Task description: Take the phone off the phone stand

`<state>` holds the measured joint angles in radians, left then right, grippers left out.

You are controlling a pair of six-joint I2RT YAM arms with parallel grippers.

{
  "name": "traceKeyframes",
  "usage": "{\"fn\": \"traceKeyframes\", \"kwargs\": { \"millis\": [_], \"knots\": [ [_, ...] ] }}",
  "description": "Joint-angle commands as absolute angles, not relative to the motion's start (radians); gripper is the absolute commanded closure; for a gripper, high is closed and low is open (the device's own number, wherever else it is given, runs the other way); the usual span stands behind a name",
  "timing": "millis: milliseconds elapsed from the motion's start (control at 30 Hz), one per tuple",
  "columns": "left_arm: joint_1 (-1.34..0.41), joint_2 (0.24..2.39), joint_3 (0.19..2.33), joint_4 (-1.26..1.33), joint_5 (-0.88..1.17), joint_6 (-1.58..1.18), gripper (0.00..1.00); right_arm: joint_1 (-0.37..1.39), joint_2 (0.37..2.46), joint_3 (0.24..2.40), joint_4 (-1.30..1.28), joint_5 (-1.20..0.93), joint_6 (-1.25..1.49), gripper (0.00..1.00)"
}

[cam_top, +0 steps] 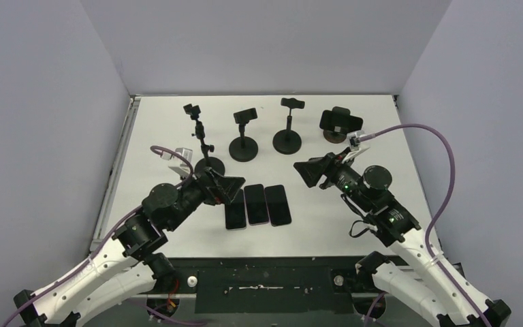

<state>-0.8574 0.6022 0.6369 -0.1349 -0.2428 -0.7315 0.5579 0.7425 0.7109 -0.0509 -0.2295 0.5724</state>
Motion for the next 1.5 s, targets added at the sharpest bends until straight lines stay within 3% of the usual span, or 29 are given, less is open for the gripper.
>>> {"fn": "traceKeyframes", "kwargs": {
  "millis": [0,133,300,500,700,800,1000,1167,1233,1467],
  "knots": [
    [-0.858,0.705,0.788,-0.047,-0.134,-0.751,0.03,0.566,0.726,0.738,-0.014,-0.209,0.58,0.37],
    [-0.856,0.758,0.877,-0.062,-0.206,-0.756,0.03,0.566,0.766,0.826,-0.134,-0.047,0.538,0.37],
    [-0.856,0.839,1.018,-0.08,-0.261,-0.572,0.03,0.561,0.902,1.0,-0.344,0.267,0.454,0.35],
    [-0.856,0.822,0.989,0.003,-0.265,-0.471,0.03,0.453,1.052,1.072,-0.357,0.371,0.459,0.33],
    [-0.857,0.736,0.851,0.079,-0.185,-0.422,0.06,0.24,1.064,0.858,-0.043,0.249,0.59,0.29],
    [-0.857,0.705,0.818,0.047,-0.179,-0.402,0.07,0.075,1.087,0.769,0.209,-0.046,0.586,0.29],
    [-0.858,0.619,0.715,0.056,-0.124,-0.411,0.07,-0.121,1.243,0.728,0.466,-0.324,0.673,0.26],
    [-0.857,0.593,0.685,0.036,-0.106,-0.428,0.07,-0.246,1.422,0.739,0.627,-0.419,0.727,0.1],
    [-0.857,0.587,0.685,0.026,-0.1,-0.428,0.07,-0.291,1.499,0.742,0.724,-0.497,0.752,0.09],
    [-0.858,0.594,0.684,0.027,-0.064,-0.412,0.07,-0.369,1.758,0.851,0.989,-0.777,0.793,0.16]
  ]
}}
